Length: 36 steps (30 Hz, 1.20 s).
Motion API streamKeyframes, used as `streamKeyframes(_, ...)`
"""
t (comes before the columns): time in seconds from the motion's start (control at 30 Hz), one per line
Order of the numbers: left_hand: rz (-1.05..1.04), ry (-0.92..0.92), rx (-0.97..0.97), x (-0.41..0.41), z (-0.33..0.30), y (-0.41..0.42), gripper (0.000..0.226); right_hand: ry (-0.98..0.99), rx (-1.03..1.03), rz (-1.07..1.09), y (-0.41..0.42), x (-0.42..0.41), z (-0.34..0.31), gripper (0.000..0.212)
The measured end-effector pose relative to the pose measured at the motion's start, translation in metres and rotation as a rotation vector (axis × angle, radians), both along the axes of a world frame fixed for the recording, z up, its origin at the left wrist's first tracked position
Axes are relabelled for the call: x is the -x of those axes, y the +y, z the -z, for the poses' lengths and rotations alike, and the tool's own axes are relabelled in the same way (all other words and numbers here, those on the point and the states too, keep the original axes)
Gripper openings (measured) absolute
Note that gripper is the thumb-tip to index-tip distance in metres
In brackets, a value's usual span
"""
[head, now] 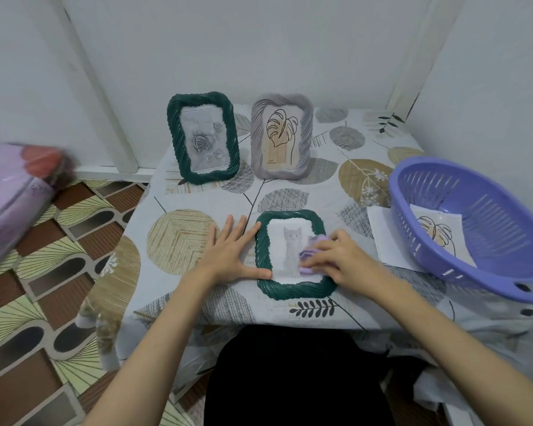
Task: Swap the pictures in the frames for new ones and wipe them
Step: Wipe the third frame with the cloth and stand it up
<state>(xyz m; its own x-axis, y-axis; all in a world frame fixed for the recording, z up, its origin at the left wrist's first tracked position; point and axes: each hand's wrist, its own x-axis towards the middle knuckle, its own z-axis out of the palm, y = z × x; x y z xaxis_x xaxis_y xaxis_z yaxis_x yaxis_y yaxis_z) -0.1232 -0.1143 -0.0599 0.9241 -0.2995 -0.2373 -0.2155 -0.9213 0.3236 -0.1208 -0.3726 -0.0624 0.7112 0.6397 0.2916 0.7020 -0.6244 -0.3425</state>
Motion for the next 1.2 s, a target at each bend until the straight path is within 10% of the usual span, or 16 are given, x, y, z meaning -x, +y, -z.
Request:
streamKeyframes(0.27,-0.005,-0.042,-0.002,0.0,0.002,0.0,0.135,0.118,0.05,0.252,0.055,-0.047,-0.016,0.027)
streamKeyframes(0.7,0.003,-0.053,0.008,0.0,0.004,0.001,0.138,0.041,0.01,0.077,0.008,0.01,-0.009,0.057)
streamKeyframes(0.93,-0.006,-0.052,0.01,0.001,0.004,0.0,0.139,0.082,0.06,0.238,0.047,-0.002,-0.007,0.03)
streamKeyframes(1.2,-0.064,-0.071,0.224,0.008,-0.008,-0.006,0.127,0.296,-0.198,0.46,0.003,0.014,-0.028,0.061)
